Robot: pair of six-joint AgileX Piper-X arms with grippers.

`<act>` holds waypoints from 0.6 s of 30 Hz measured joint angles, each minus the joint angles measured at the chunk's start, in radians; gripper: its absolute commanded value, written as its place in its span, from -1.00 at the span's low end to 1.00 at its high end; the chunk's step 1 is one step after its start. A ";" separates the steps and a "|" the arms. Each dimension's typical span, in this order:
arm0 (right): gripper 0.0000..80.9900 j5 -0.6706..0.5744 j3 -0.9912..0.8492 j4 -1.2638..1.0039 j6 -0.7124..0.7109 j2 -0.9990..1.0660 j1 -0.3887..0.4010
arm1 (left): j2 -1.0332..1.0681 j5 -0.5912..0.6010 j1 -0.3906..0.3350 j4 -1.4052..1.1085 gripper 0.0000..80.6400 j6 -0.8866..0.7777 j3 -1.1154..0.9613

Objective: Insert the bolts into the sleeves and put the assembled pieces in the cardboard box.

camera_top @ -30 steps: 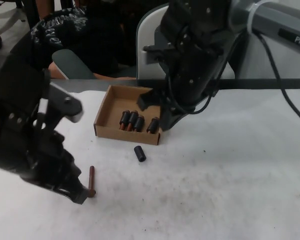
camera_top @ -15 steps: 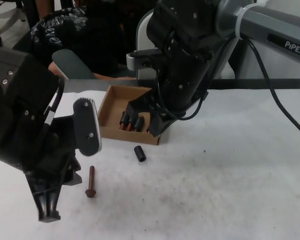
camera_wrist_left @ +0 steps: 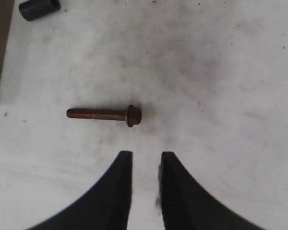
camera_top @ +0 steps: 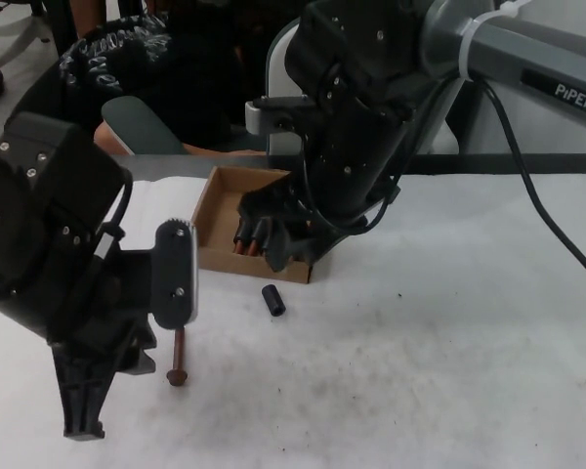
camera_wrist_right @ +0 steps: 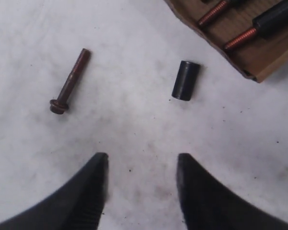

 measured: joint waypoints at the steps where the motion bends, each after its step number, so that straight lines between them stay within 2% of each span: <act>1: 0.27 0.002 0.001 -0.005 0.003 0.004 0.000 | 0.003 0.000 0.012 -0.011 -0.48 -0.009 0.000; 7: 0.22 0.004 0.002 -0.011 0.022 0.025 0.016 | 0.007 0.027 0.069 -0.065 -0.48 -0.083 0.000; 14: 0.22 0.004 0.007 -0.011 0.025 0.056 0.096 | 0.007 0.094 0.130 -0.088 -0.48 -0.291 0.000; 16: 0.22 0.004 0.007 -0.011 0.025 0.065 0.133 | 0.007 0.161 0.139 -0.088 -0.52 -0.352 0.000; 18: 0.22 0.004 0.009 -0.018 0.028 0.071 0.150 | 0.007 0.236 0.153 -0.088 -0.68 -0.409 0.000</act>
